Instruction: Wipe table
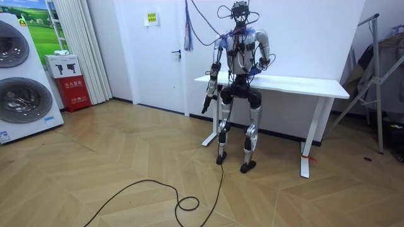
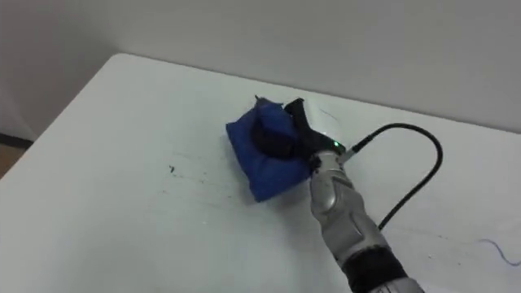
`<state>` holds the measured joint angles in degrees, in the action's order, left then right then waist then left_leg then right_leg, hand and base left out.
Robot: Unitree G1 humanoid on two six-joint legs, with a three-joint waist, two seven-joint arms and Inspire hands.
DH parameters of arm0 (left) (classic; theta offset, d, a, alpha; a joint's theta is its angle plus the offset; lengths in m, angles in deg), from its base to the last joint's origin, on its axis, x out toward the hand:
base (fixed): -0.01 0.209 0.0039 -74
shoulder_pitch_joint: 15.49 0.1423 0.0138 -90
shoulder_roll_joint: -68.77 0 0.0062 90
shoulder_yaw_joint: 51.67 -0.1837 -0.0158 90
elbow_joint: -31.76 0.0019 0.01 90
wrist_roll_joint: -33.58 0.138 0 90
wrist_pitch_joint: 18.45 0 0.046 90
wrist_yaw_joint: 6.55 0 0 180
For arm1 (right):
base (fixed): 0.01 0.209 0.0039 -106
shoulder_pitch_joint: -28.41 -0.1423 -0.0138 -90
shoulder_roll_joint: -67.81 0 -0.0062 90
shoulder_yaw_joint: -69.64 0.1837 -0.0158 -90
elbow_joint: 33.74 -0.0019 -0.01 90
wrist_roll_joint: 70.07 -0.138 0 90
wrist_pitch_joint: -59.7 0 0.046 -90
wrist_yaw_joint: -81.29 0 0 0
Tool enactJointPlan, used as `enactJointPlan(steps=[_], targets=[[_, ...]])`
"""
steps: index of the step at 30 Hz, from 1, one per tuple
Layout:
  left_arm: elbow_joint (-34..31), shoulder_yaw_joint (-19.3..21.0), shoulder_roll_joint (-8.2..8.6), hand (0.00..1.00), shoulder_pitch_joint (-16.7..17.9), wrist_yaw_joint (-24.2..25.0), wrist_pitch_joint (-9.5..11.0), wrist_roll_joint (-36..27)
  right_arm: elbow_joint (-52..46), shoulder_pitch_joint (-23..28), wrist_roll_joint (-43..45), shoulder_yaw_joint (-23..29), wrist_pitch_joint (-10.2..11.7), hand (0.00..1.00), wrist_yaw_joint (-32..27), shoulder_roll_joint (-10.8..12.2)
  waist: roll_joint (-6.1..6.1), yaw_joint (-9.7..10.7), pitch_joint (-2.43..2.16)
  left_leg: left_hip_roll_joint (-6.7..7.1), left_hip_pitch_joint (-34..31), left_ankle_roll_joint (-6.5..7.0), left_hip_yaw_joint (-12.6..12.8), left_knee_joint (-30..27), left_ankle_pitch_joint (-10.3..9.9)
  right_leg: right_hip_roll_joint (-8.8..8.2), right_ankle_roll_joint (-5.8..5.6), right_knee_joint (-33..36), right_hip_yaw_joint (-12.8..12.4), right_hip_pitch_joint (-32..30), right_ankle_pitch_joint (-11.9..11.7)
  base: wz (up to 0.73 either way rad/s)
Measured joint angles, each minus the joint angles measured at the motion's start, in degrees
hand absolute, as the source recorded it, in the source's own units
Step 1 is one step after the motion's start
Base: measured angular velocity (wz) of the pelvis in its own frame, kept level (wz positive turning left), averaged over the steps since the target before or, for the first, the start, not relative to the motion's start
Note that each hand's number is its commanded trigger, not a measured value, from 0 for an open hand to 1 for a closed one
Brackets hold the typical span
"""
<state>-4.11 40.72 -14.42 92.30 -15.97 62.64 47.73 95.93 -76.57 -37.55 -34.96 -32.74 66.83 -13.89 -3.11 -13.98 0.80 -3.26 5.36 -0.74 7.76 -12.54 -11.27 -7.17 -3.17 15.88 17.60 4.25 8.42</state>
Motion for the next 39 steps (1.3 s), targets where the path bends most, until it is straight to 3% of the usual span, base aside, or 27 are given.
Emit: enactJointPlan(steps=[2,4,5,6,7,8,9,11,14,15,16,17,18,19,20,21,22,24,25,26,27,31,32,33,34,35,39], targets=[[0.08,2.18,-0.54,0.0,0.48,0.11,0.28,-0.06,1.51,5.18,-0.4,3.49,4.18,1.0,-5.73,-0.67,0.22,1.9,0.09,0.05,0.77,0.1,0.99,-0.86,-0.06,-1.33,-0.18,1.55,0.53,0.38,0.06,-0.04],[0.66,4.5,-1.58,0.0,0.21,-0.08,1.29,0.02,3.5,7.24,-1.04,6.17,5.71,1.0,-9.55,-2.2,0.6,4.6,-0.07,-0.55,0.93,0.95,1.91,-0.88,-0.64,-1.56,-1.72,3.45,-0.11,-0.45,0.63,-0.22],[1.33,6.14,-2.39,0.0,-0.34,-0.14,2.52,0.01,4.51,9.65,-2.82,9.2,6.25,1.0,-12.53,-4.02,1.16,5.54,-0.38,-1.22,1.01,1.35,3.13,-0.9,-2.08,-3.66,-2.64,7.49,0.05,-1.47,1.81,-0.04],[0.95,7.95,-3.49,0.0,-0.33,-0.18,3.89,0.27,5.41,13.07,-5.59,12.16,6.29,1.0,-15.26,-6.18,0.96,6.62,-0.58,-1.42,1.45,1.08,3.45,-1.34,-3.38,-7.58,-3.36,9.99,0.11,-1.51,2.72,0.0],[0.9,9.2,-3.9,0.0,-0.31,-0.24,4.47,0.49,5.75,15.28,-6.73,13.95,6.29,1.0,-16.33,-7.31,1.02,6.99,-0.72,-1.99,1.84,0.78,4.11,-1.83,-3.98,-9.24,-3.48,10.26,-0.11,-1.32,2.85,-0.05],[0.82,10.79,-4.74,0.0,0.11,-0.63,4.84,0.52,6.54,18.99,-9.77,17.41,6.28,1.0,-18.06,-9.04,1.47,7.27,-1.07,-3.56,2.07,-0.12,4.93,-3.38,-5.01,-11.64,-3.68,9.78,-0.59,-1.29,2.65,-0.22],[0.82,11.3,-5.54,0.0,0.37,-1.23,4.86,0.53,7.24,21.8,-11.44,20.54,6.28,1.0,-19.04,-9.97,1.42,8.18,-1.15,-5.15,1.71,-1.11,4.69,-4.86,-5.7,-13.2,-3.62,7.79,-1.08,-1.36,2.2,-0.22],[0.84,12.12,-6.85,0.0,0.85,-1.32,4.82,0.43,7.41,25.49,-13.49,25.35,6.11,1.0,-19.22,-10.37,0.97,9.77,-1.41,-7.65,1.08,-3.03,3.68,-6.37,-6.02,-14.05,-3.54,2.51,-1.71,-0.5,-0.1,0.0],[0.8,11.8,-7.09,0.0,-0.29,-1.14,4.72,0.29,4.72,28.05,-14.12,26.98,4.8,1.0,-19.15,-9.63,0.64,11.1,-1.48,-12.52,1.26,-7.4,2.9,-7.37,-5.56,-13.26,-3.92,-2.5,-1.39,0.58,-5.4,-0.08],[0.78,11.68,-6.78,0.0,-1.72,-1.09,4.7,-0.16,1.64,27.31,-13.29,25.97,2.7,1.0,-18.57,-8.5,0.43,10.48,-1.47,-14.98,1.26,-9.55,3.22,-7.4,-4.89,-11.57,-3.9,-1.25,-1.05,-0.4,-6.03,-0.34],[0.79,11.36,-6.63,0.0,-1.96,-1.16,4.71,-0.25,0.16,26.31,-12.32,24.85,1.55,1.0,-18.33,-8.02,0.27,9.77,-1.42,-16.15,1.26,-10.8,3.66,-7.2,-4.37,-10.69,-3.87,0.42,-0.79,-1.5,-6.0,-0.65],[0.78,10.51,-6.5,0.0,-2.91,-1.36,4.97,-0.2,-3.35,23.36,-10.32,21.88,-0.75,1.0,-16.75,-6.93,-0.07,7.71,-1.4,-18.14,1.25,-12.43,4.99,-7.2,-3.58,-8.52,-4.77,4.3,1.26,-4.09,-4.9,-0.85],[1.23,9.73,-5.72,0.0,-3.39,-1.54,5.18,-0.16,-5.16,21.32,-8.75,19.79,-1.95,1.0,-15.48,-6.59,0.71,6.53,-1.39,-19.65,1.15,-12.35,4.62,-7.45,-3.42,-7.5,-5.69,5.87,2.85,-5.32,-2.47,-0.98],[1.57,7.66,-4.35,0.0,-4.17,-1.57,4.97,-0.06,-8.12,16.99,-4.48,15.2,-4.36,1.0,-12.36,-5.45,1.16,5.53,-1.51,-22.15,0.03,-9.02,4.29,-8.18,-1.14,-5.66,-2.57,9.8,4.39,-8.29,-0.06,-0.44],[1.53,5.44,-3.2,0.0,-5.04,-1.27,4.93,-0.03,-9.66,12.35,-1.0,9.66,-5.4,1.0,-9.39,-4.43,0.78,5.32,-1.21,-21.95,-2.54,-7.0,4.3,-9.74,1.46,-4.57,-0.96,11.08,4.36,-9.57,1.82,-0.04],[1.56,3.92,-1.99,0.0,-5.51,-1.22,4.94,-0.25,-9.76,7.41,1.66,5.03,-5.5,1.0,-6.48,-3.83,0.35,4.47,-0.67,-20.41,-5.0,-6.76,4.13,-12.13,0.93,-3.88,0.38,10.94,4.71,-9.84,2.67,0.21],[1.59,3.32,-1.57,0.0,-5.67,-1.22,4.98,-0.16,-9.99,4.96,1.93,3.1,-5.41,1.0,-5.07,-2.98,0.89,3.7,-0.77,-19.08,-6.23,-6.68,3.59,-13.52,0.38,-3.42,1.1,10.8,5.01,-10.02,3.06,0.12],[1.11,1.86,-0.46,0.0,-5.15,-1.19,4.1,-0.14,-9.71,-2.31,1.82,-1.36,-3.64,1.0,-1.44,-1.23,1.22,0.97,-0.15,-12.4,-10.23,-5.22,1.81,-16.71,-1.64,-2.27,2.83,9.21,6.9,-9.65,3.66,0.24],[0.6,1.85,-0.26,0.0,-4.68,-1.14,3.69,-0.16,-9.59,-3.24,1.55,-1.9,-3.27,1.0,-0.61,-1.22,1.33,0.33,-0.13,-10.24,-10.74,-4.93,1.3,-16.12,-1.96,-2.14,3.25,8.69,7.16,-9.23,3.52,0.32],[-0.62,1.84,-0.05,0.0,-2.49,-1.09,2.68,-0.2,-9.39,-4.02,1.44,-2.17,-2.84,1.0,0.75,-1.23,1.53,-0.7,-0.24,-6.08,-10.27,-4.12,1.25,-13.62,-2.42,-1.76,3.37,7.51,7.09,-8.46,3.58,0.38],[-0.77,2.17,-0.21,0.0,-0.8,-1.05,1.35,-0.4,-8.85,-3.53,1.64,-1.85,-2.61,1.0,1.14,-1.32,1.94,-0.75,-0.06,-3.37,-9.07,-2.19,0.6,-10.58,-1.96,-1.17,3.29,6.01,7.14,-7.75,3.5,0.35],[-0.84,4.55,-0.1,0.0,2.25,-1.0,0.03,-1.12,-4.29,2.32,4.22,0.77,-0.56,1.0,0.41,-2.98,2.2,-0.34,-0.18,-2.22,-6.29,-2.56,-0.21,-3.35,0.67,0.24,3.41,2.12,7.02,-6.17,2.35,0.14],[-0.81,5.81,0.04,0.0,2.68,-0.96,0.2,-1.07,-4.79,6.78,4.95,3.64,3.03,1.0,-3.03,-4.1,2.19,0.62,-0.41,-1.92,-5.41,-2.48,-0.33,-1.59,1.11,0.24,3.47,1.07,7.45,-5.14,1.98,0.11],[-0.8,6.49,0.01,0.0,3.16,-0.96,0.27,-1.07,-4.78,8.35,5.41,4.66,4.34,1.0,-4.14,-4.71,2.57,1.52,-0.47,-1.79,-5.02,-2.46,-0.44,-0.87,1.29,0.26,3.35,0.53,7.68,-4.56,1.91,0.2],[-0.82,8.57,-0.03,0.0,3.67,-0.97,0.6,-1.05,-4.79,11.76,5.21,6.77,6.58,1.0,-6.42,-6.21,2.27,3.38,-1.17,-1.47,-4.63,-2.3,-0.91,0.0,1.52,0.12,3.13,-0.27,8.38,-3.49,1.85,0.34],[-0.86,10.47,-0.09,0.0,3.52,-1.06,0.97,-0.76,-4.77,14.88,5.21,10.64,8.27,1.0,-8.94,-7.27,1.99,5.64,-1.06,-1.02,-4.36,-1.98,-1.91,0.76,1.96,-0.11,2.7,-1.19,9.61,-2.41,1.57,0.43],[-4.52,13.27,-0.94,0.0,2.35,-1.17,2.7,1.02,-3.18,24.75,4.2,19.17,8.97,1.0,-14.64,-9.04,0.49,8.52,-1.85,0.46,-2.24,-0.93,-3.51,2.21,2.62,-0.75,1.17,-3.63,11.71,1.47,0.33,0.29]])
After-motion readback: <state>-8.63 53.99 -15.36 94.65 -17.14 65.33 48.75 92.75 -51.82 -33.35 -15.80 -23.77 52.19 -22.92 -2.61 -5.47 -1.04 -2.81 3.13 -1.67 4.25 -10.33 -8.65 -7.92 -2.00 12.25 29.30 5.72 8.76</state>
